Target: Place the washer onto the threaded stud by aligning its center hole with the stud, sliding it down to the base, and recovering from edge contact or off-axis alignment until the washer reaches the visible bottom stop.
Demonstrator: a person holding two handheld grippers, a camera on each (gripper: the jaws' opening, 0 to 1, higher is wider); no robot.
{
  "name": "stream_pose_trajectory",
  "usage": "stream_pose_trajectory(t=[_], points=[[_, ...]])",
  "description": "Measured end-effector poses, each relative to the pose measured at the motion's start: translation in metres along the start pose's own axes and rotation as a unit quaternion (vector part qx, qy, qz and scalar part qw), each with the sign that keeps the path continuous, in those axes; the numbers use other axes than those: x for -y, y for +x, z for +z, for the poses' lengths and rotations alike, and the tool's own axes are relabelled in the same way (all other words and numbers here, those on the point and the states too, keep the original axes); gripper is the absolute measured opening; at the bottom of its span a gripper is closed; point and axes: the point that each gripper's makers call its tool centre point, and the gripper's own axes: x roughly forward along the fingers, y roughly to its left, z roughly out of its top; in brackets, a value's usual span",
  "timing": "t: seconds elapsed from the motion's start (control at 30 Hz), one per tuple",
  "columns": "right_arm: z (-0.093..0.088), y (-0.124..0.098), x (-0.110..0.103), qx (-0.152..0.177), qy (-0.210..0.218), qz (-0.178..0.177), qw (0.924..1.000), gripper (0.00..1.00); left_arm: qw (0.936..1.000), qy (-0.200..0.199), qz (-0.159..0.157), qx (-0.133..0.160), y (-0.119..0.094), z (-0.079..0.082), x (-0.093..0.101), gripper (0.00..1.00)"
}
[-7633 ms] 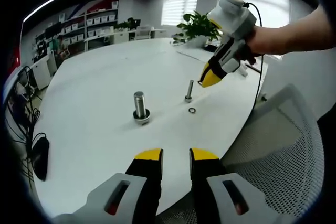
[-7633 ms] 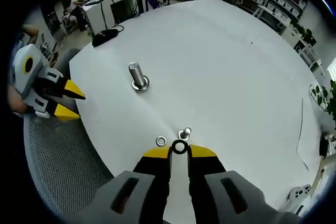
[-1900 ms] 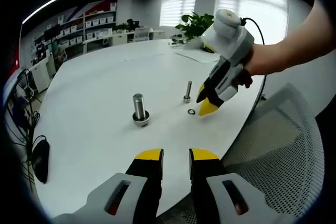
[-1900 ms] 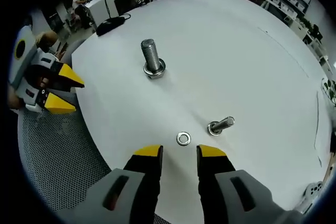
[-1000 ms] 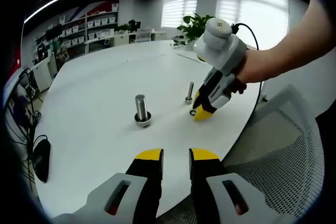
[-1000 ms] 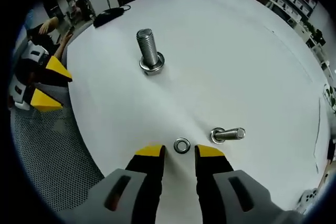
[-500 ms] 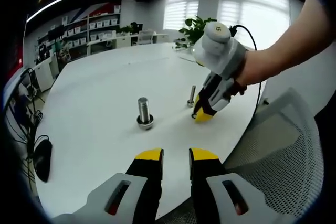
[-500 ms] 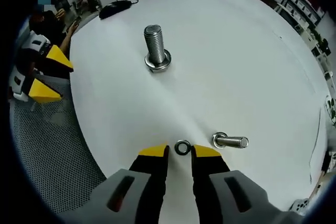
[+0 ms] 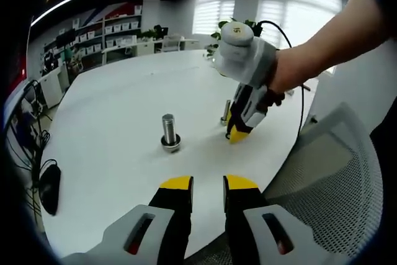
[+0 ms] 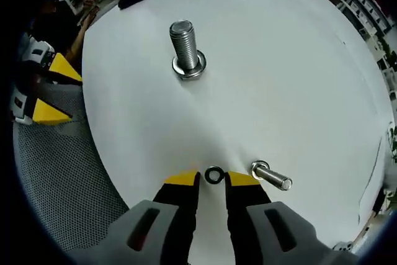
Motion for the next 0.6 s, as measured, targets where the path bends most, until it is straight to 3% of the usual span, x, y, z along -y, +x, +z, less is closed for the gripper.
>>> stream_pose_trajectory(t=[0.3,0.5,0.6], points=[[-0.0023,-0.0021,0.0003,0.049,-0.029,0.015,0.9983,0.18,1.0,0.002,-0.005,-0.006,0.0006,-0.0025,0.0017,0.16],[0.0005,-0.0011,-0.0004,0.04,-0.04,0.01,0.9984,0.17,0.9999,0.002,-0.006,-0.012,0.0008,-0.0046,0.0019,0.16],[0.0006,-0.0007,-0.0011,0.019,-0.056,0.006,0.9982,0.17,0.9999,0.002,-0.005,-0.014,0.0007,-0.0055,0.0016,0.16]])
